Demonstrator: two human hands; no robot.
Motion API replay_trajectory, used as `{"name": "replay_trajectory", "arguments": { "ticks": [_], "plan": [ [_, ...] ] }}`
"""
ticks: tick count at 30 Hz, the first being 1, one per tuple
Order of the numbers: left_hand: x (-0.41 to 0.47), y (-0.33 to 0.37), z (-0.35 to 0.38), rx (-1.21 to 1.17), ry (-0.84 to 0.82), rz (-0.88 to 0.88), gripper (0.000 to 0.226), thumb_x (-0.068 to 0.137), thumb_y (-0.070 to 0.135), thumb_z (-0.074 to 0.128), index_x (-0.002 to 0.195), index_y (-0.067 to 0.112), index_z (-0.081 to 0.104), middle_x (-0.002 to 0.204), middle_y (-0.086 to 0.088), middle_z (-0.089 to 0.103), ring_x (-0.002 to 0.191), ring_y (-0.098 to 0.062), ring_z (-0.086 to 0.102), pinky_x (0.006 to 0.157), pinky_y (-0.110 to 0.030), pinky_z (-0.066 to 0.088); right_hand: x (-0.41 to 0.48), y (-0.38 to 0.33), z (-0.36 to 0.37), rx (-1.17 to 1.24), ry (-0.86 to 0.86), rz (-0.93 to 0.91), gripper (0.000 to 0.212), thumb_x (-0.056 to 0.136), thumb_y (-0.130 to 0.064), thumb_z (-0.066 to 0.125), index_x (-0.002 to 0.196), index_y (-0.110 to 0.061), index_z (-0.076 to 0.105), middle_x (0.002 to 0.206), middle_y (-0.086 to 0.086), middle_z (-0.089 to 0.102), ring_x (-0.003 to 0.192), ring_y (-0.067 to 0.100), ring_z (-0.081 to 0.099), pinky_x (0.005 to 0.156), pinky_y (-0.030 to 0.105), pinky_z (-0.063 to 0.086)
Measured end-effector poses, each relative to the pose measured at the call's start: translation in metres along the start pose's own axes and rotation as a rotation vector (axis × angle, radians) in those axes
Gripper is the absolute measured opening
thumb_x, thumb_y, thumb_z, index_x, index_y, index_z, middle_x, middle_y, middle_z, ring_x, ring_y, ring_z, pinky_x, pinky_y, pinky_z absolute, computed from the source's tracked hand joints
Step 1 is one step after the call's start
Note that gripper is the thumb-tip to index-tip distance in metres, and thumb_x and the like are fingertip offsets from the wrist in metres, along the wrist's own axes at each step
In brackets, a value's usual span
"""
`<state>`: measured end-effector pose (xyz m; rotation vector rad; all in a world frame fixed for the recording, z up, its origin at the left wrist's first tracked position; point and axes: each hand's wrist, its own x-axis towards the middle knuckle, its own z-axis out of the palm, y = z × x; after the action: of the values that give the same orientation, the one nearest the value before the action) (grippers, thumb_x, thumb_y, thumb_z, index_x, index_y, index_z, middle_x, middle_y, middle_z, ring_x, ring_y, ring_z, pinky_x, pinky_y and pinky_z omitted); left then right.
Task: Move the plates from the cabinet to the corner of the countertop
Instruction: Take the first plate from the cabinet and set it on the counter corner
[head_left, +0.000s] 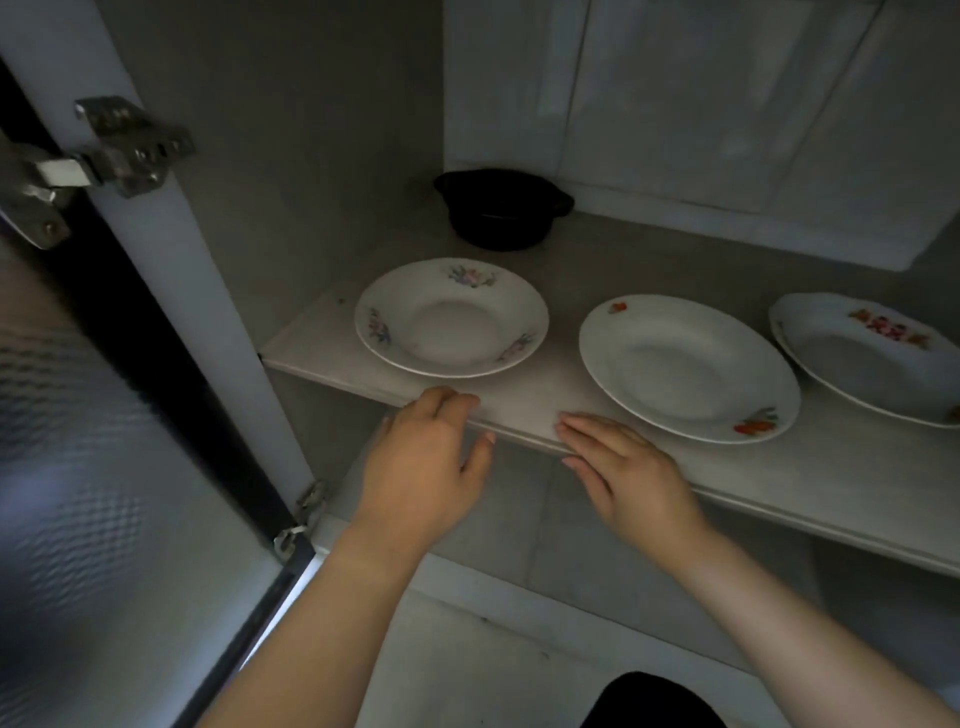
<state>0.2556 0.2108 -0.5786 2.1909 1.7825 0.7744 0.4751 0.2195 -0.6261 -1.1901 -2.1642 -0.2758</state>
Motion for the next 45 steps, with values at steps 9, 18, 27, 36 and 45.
{"name": "replay_trajectory", "arguments": {
  "ticks": [9, 18, 27, 36, 45],
  "plan": [
    [0.003, -0.012, 0.005, 0.059, -0.051, 0.014, 0.056, 0.079, 0.048, 0.036, 0.122, 0.018, 0.057, 0.129, -0.005, 0.052, 0.120, -0.026, 0.048, 0.098, -0.040, 0.043, 0.021, -0.013, -0.001, 0.172, 0.068, 0.167, 0.030, 0.080, -0.015, 0.064, 0.108, -0.008, 0.069, 0.112, 0.006, 0.069, 0.102, 0.011, 0.061, 0.094, 0.015, 0.039],
    [-0.001, -0.020, 0.004, 0.062, -0.122, 0.073, 0.051, 0.088, 0.037, 0.051, 0.137, 0.023, 0.043, 0.148, -0.001, 0.034, 0.136, -0.019, 0.031, 0.110, -0.033, 0.031, 0.107, -0.031, 0.012, 0.175, 0.009, 0.027, 0.029, 0.077, -0.015, 0.070, 0.104, -0.006, 0.070, 0.106, 0.010, 0.071, 0.095, 0.026, 0.068, 0.082, 0.031, 0.053],
    [-0.008, -0.028, -0.015, -0.023, -0.059, 0.001, 0.045, 0.088, 0.035, 0.053, 0.130, 0.021, 0.050, 0.141, -0.001, 0.042, 0.129, -0.019, 0.041, 0.103, -0.026, 0.033, 0.107, -0.029, 0.018, 0.200, -0.094, -0.040, 0.024, 0.076, -0.026, 0.070, 0.092, -0.008, 0.073, 0.094, 0.008, 0.073, 0.085, 0.026, 0.069, 0.073, 0.038, 0.057],
    [-0.004, -0.040, -0.041, -0.108, 0.176, -0.236, 0.039, 0.088, 0.029, 0.054, 0.126, 0.017, 0.054, 0.135, -0.005, 0.049, 0.112, -0.025, 0.056, 0.093, -0.029, 0.042, 0.099, -0.028, 0.017, 0.205, -0.074, -0.085, 0.015, 0.081, -0.020, 0.064, 0.087, -0.011, 0.073, 0.087, 0.004, 0.073, 0.077, 0.024, 0.068, 0.067, 0.033, 0.056],
    [0.002, -0.029, -0.040, -0.197, 0.246, -0.301, 0.047, 0.090, 0.031, 0.053, 0.134, 0.015, 0.045, 0.138, -0.007, 0.045, 0.116, -0.021, 0.050, 0.085, -0.017, 0.030, 0.061, -0.030, -0.003, 0.193, -0.013, -0.132, 0.012, 0.080, -0.020, 0.067, 0.088, -0.013, 0.074, 0.089, 0.001, 0.073, 0.079, 0.020, 0.067, 0.074, 0.029, 0.051]
  ]
}}
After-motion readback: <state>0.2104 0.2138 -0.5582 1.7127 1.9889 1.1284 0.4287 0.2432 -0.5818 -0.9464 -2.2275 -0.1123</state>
